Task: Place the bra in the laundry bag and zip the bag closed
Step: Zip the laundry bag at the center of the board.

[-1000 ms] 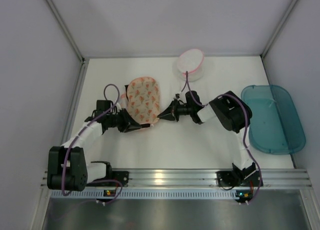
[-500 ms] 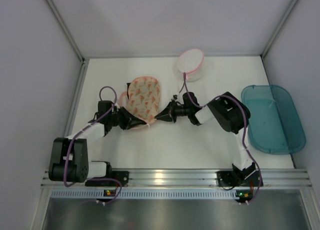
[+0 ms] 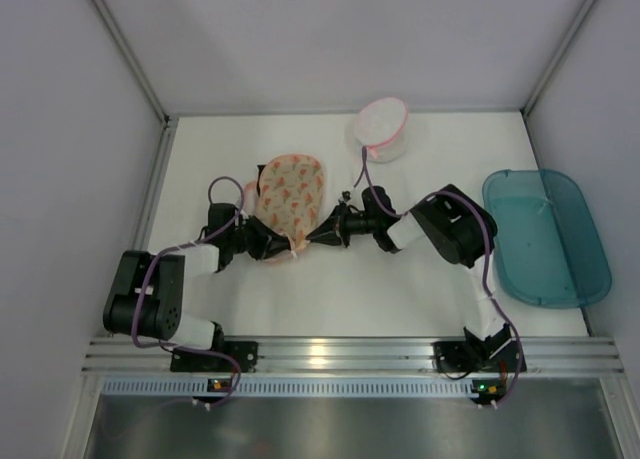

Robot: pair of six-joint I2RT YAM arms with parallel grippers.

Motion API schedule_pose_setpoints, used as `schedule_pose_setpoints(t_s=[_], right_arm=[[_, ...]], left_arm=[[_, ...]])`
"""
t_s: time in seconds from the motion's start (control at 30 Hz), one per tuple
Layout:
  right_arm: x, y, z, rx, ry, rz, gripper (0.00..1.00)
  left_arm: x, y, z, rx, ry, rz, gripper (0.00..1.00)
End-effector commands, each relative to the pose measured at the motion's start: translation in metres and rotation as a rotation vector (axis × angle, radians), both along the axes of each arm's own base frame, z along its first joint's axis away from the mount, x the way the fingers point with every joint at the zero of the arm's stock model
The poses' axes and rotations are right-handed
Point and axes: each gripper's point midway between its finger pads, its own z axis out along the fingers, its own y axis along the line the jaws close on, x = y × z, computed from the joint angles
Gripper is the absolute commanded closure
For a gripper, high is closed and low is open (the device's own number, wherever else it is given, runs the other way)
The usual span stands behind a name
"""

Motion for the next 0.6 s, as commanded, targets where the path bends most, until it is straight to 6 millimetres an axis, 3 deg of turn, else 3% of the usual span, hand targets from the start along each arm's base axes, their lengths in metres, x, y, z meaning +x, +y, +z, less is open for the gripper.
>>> schedule_pose_setpoints(t_s=[0.0, 0.17, 0.27, 0.3, 0.47, 0.57], right_arm=[[-0.013, 0.010, -0.006, -0.001, 0.037, 0.042, 1.00], [-0.017, 0.015, -0.010, -0.005, 0.053, 0.050, 1.00], [-0.019, 0.014, -0.011, -0.007, 0.063, 0.052, 1.00], [-0.017, 0.012, -0.009, -0.006, 0.057, 0.045, 1.00], [-0.010, 0.005, -0.010, -0.010, 0.037, 0.033, 1.00], [-0.012, 0.006, -0.012, -0.016, 0.040, 0.036, 1.00]], left_arm=[[0.016, -0.014, 0.013, -0.040, -0.098, 0.005, 0.83], [0.021, -0.034, 0.017, -0.081, -0.106, -0.010, 0.82], [0.013, -0.041, 0.019, -0.092, -0.101, -0.060, 0.81], [0.001, -0.036, 0.008, -0.073, -0.018, -0.069, 0.81], [-0.016, -0.011, 0.002, 0.043, -0.002, -0.074, 0.82], [-0.019, -0.013, -0.003, 0.003, 0.024, -0.058, 0.77]])
